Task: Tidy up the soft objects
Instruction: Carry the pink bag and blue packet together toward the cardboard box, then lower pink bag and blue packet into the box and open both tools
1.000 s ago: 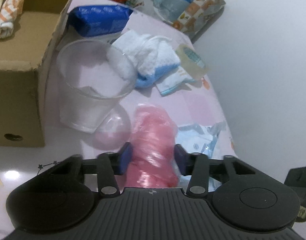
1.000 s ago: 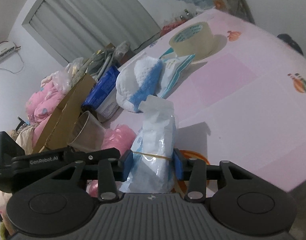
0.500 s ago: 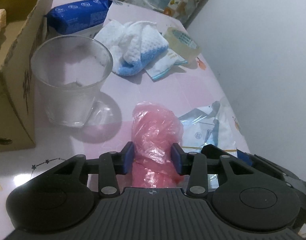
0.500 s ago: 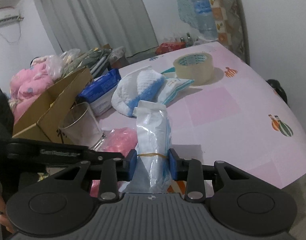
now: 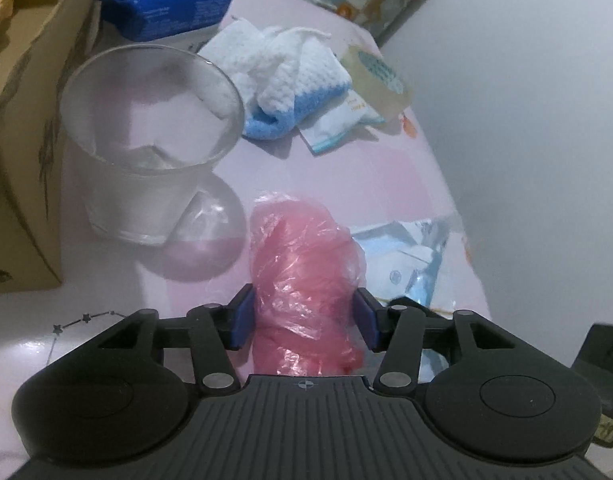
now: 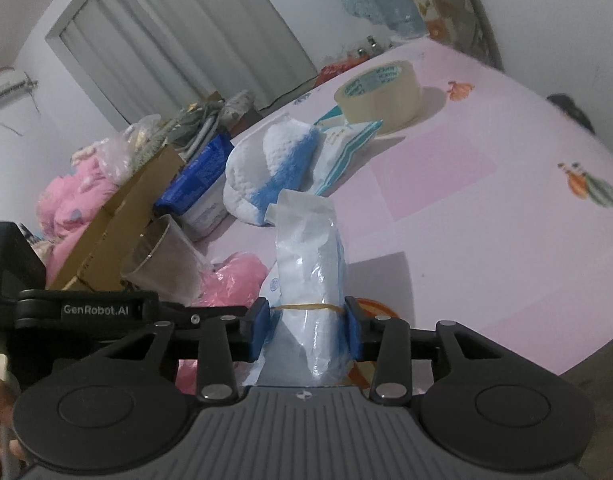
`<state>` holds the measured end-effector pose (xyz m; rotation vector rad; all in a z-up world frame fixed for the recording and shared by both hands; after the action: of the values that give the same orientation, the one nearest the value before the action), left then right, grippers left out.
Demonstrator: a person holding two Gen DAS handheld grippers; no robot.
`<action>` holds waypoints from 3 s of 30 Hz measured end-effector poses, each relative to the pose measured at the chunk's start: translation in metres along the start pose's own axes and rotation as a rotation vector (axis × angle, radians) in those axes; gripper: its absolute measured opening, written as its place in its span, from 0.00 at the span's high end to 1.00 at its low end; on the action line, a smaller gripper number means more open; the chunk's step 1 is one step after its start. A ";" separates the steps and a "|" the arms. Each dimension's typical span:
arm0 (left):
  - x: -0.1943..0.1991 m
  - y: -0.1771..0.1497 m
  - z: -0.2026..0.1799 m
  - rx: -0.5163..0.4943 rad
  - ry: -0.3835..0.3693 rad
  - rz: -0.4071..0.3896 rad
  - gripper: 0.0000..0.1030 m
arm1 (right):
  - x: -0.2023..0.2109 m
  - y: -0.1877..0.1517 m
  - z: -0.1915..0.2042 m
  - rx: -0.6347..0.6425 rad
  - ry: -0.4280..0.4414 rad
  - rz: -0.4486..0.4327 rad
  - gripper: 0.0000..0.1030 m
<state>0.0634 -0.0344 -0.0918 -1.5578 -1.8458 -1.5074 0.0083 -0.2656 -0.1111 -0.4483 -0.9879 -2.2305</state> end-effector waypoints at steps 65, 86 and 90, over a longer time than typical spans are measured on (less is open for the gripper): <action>0.200 0.065 0.019 0.106 0.101 -0.473 0.59 | -0.017 0.095 0.200 0.231 0.375 0.090 0.64; 0.117 0.179 0.204 0.495 0.160 -0.237 0.59 | -0.253 0.130 0.287 0.368 -0.019 0.355 0.62; 0.102 0.180 0.220 0.565 0.180 -0.198 0.58 | -0.259 0.125 0.296 0.430 -0.034 0.342 0.55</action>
<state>0.2618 0.1794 -0.0126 -0.9719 -2.1165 -1.0164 0.2965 0.0029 0.0114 -0.4221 -1.2649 -1.6569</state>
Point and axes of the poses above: each gripper's, at about its wrist camera, not at the fingertips, and x roughly against the way its jaws point, z to its left, y to its top, the point moved 1 cm from there along -x, roughly the way its jaws point, and after that the axes turned 10 degrees about -x, right-handed, at the moved point
